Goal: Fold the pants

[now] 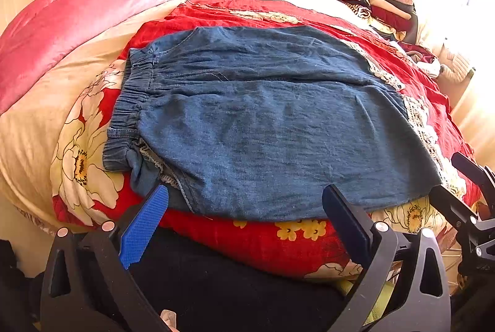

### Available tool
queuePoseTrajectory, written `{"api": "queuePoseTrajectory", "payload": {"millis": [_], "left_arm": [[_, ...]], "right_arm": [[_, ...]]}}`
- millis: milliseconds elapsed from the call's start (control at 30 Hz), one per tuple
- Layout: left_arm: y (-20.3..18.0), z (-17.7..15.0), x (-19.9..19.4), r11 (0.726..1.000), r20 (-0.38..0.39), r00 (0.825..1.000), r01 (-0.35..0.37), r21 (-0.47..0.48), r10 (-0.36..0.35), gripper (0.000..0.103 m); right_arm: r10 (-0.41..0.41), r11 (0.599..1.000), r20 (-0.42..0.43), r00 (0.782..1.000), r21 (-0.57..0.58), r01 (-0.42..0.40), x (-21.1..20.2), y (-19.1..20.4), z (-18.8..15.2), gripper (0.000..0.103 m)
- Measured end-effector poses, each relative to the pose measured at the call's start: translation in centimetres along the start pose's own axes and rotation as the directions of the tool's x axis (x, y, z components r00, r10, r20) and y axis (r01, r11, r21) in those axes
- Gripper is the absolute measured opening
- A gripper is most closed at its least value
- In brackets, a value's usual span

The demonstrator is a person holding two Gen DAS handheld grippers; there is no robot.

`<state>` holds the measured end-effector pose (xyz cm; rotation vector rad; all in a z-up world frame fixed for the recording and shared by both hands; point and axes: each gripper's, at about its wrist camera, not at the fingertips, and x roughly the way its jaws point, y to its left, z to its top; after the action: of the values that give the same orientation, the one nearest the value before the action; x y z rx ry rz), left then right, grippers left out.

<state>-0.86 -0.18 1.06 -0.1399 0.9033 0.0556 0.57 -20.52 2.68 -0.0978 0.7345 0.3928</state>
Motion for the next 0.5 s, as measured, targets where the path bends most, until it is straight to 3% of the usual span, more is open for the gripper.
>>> {"api": "queuePoseTrajectory", "payload": {"millis": [500], "left_arm": [[0.18, 0.21, -0.15, 1.0, 0.004, 1.0, -0.001, 0.001, 0.001, 0.099]], "right_arm": [[0.001, 1.0, -0.004, 1.0, 0.01, -0.001, 0.12, -0.21, 0.01, 0.095]]}}
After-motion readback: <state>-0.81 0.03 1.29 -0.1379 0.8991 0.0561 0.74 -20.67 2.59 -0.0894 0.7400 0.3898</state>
